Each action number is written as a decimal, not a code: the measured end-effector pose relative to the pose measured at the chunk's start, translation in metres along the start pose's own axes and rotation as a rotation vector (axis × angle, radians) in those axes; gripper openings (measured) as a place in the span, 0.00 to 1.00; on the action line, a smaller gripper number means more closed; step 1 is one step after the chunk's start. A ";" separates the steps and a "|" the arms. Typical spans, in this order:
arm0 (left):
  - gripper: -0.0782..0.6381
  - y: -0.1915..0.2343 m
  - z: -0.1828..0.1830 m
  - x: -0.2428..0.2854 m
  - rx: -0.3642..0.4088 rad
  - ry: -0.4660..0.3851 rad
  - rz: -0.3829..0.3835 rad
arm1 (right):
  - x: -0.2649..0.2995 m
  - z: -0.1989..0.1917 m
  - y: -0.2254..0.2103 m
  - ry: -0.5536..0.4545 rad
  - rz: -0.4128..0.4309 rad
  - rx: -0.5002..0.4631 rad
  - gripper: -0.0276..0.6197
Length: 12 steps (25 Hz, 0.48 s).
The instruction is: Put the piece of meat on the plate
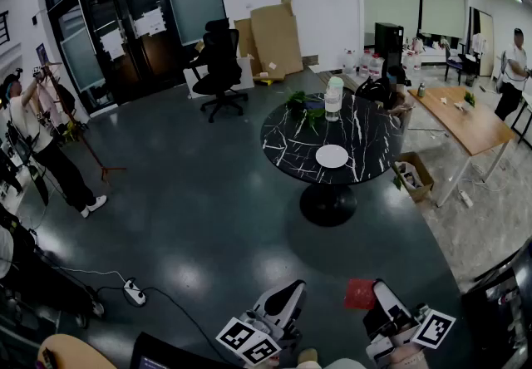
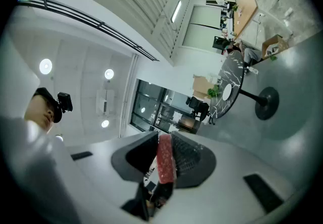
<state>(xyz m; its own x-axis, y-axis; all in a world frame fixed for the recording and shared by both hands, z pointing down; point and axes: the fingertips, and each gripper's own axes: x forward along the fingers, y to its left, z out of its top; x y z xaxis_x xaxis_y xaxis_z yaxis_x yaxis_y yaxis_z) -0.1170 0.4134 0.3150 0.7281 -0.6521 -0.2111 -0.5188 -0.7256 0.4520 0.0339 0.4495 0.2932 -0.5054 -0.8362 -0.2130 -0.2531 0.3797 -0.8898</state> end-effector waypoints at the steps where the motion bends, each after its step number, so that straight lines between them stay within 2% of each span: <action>1: 0.12 0.006 0.002 0.005 -0.002 -0.001 0.002 | 0.007 0.006 -0.003 -0.005 -0.002 -0.001 0.18; 7: 0.12 0.030 -0.002 0.032 -0.022 0.010 0.015 | 0.038 0.034 -0.026 -0.016 -0.019 -0.003 0.18; 12: 0.12 0.067 -0.004 0.064 -0.019 0.017 0.044 | 0.071 0.057 -0.056 -0.012 -0.018 0.031 0.18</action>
<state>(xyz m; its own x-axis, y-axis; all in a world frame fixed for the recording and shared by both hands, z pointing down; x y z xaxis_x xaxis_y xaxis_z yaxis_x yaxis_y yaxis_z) -0.1030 0.3242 0.3351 0.7127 -0.6790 -0.1758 -0.5416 -0.6920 0.4773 0.0594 0.3468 0.3049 -0.4906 -0.8477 -0.2016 -0.2364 0.3522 -0.9056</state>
